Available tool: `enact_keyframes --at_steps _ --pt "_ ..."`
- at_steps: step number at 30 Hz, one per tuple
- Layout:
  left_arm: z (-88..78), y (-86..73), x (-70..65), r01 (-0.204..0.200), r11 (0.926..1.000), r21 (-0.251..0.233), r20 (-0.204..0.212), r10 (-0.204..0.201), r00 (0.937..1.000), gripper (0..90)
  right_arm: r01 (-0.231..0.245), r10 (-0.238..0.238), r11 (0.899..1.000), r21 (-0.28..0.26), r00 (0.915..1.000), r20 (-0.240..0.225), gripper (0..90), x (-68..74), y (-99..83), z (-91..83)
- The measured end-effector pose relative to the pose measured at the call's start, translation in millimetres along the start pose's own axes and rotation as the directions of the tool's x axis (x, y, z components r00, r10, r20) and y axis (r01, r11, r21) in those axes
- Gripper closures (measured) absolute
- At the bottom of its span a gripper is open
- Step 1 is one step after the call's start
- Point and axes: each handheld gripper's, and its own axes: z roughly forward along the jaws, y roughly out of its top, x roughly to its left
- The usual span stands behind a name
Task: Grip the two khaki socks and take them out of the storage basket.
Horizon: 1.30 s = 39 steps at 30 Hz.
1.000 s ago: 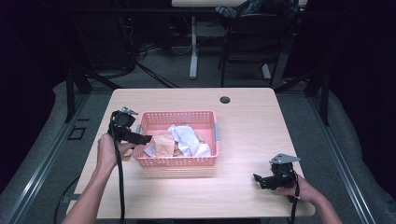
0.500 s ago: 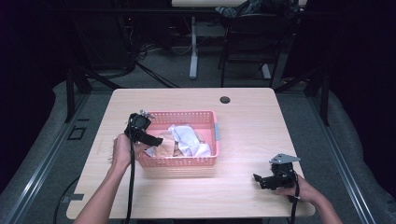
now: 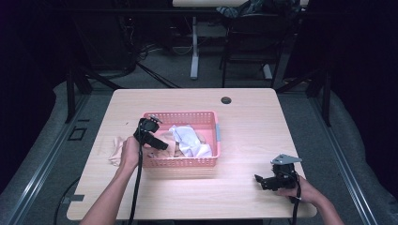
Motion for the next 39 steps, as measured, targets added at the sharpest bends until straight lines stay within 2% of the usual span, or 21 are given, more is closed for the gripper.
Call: enact_keyframes --at_steps 3,5,9,12,23,27,32,39 --pt "4.6 -2.9 -0.5 0.004 0.9996 0.026 -0.010 -0.004 0.9999 41.2 0.002 -0.002 1.000 -0.001 1.0000 -0.001 0.0 -0.2 -0.2 -0.1" --pt "6.3 -5.4 -0.1 0.005 0.9995 0.031 -0.002 -0.005 1.0000 50.6 0.003 -0.003 1.000 -0.001 1.0000 -0.003 0.0 -0.4 -0.2 -0.1" --pt "3.0 -9.3 0.1 0.002 0.9999 0.011 0.016 -0.002 0.9999 70.5 0.003 -0.003 1.000 -0.003 1.0000 -0.005 0.0 -0.3 -0.2 -0.1" --pt "-2.1 -9.6 -0.4 -0.010 0.9999 0.005 0.018 0.010 0.9998 80.0 0.002 -0.002 1.000 -0.003 1.0000 -0.004 0.0 -0.2 -0.2 -0.1" --pt "-36.4 -5.2 2.1 -0.054 0.9970 -0.056 0.012 0.055 0.9984 82.6 0.002 -0.002 1.000 -0.003 1.0000 -0.005 0.0 -0.2 -0.2 -0.1" --pt "-50.5 -3.3 5.4 -0.048 0.9957 -0.079 0.026 0.050 0.9984 82.7 0.002 -0.002 1.000 -0.003 1.0000 -0.004 0.0 -0.3 -0.2 -0.1" --pt "-67.1 -3.6 7.9 -0.052 0.9928 -0.108 0.007 0.053 0.9986 82.7 0.002 -0.002 1.000 -0.003 1.0000 -0.004 0.0 -0.3 -0.2 -0.1" --pt "-87.8 -3.3 13.6 -0.046 0.9871 -0.154 0.005 0.047 0.9989 82.8 0.003 -0.003 1.000 -0.003 1.0000 -0.004 0.0 -0.2 -0.3 -0.1"
